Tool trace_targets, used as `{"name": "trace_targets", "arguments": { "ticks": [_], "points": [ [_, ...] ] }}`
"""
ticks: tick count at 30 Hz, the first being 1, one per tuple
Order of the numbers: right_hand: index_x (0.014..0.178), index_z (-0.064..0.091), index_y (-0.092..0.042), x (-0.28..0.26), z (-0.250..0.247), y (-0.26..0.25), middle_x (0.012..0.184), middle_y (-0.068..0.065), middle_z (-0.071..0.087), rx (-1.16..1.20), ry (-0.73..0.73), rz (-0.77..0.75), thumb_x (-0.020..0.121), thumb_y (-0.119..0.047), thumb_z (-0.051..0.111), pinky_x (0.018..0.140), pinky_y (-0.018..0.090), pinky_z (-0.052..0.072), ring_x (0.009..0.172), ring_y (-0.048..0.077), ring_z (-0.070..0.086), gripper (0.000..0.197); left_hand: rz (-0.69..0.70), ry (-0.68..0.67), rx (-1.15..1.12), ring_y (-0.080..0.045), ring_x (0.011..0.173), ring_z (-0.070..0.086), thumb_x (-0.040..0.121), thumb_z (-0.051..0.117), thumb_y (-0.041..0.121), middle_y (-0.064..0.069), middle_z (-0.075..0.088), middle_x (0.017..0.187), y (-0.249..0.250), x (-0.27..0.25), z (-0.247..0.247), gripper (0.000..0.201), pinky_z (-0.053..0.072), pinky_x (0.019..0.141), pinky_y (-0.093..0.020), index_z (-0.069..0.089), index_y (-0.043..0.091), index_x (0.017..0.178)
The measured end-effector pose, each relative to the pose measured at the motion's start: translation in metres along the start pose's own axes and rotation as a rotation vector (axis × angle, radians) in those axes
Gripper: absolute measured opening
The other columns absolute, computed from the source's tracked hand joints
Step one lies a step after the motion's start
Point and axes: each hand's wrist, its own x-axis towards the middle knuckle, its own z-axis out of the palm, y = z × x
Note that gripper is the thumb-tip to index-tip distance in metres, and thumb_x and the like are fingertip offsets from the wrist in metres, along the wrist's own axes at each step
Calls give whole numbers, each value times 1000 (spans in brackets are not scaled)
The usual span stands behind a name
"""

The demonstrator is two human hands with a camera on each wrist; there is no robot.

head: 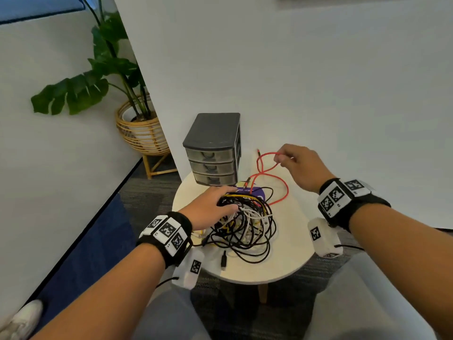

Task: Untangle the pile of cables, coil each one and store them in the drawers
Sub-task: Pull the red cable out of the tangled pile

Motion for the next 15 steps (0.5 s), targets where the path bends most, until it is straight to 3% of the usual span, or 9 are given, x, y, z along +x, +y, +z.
{"name": "trace_targets", "arguments": {
  "ticks": [1,3,7,12,15],
  "points": [
    [101,69,-18,0,7,8,102,1,71,-61,-39,4,104,-25,53,83,33,45,98,22,64,18,2,1,-28,0,109,50,103,59,25,9,50,129,0,1,2,47,36,82,1,47,24,148],
    [105,72,-18,0,19,24,108,2,71,-151,-117,16,104,-24,55,89,34,44,104,25,63,18,-2,4,-64,2,108,53,102,60,27,10,53,129,-2,3,3,43,40,84,-3,50,29,144],
    [122,71,-20,6,35,50,127,3,66,-435,-247,47,103,-16,53,106,36,43,120,25,58,27,-39,1,-94,-6,114,59,101,61,28,8,60,131,-9,9,3,38,51,99,-31,53,34,138],
    [137,58,-15,11,48,62,137,7,61,-690,-460,152,98,-7,50,109,36,45,128,27,56,41,-35,-26,-108,-9,115,59,102,59,28,8,59,132,-13,11,3,39,53,100,-35,52,37,139],
    [152,41,-15,16,53,62,157,7,41,-707,-543,152,100,-13,49,116,42,38,141,29,44,52,-60,-43,-125,-7,109,63,101,61,32,11,61,127,-18,16,1,35,56,95,-37,54,39,134]
  ]
}}
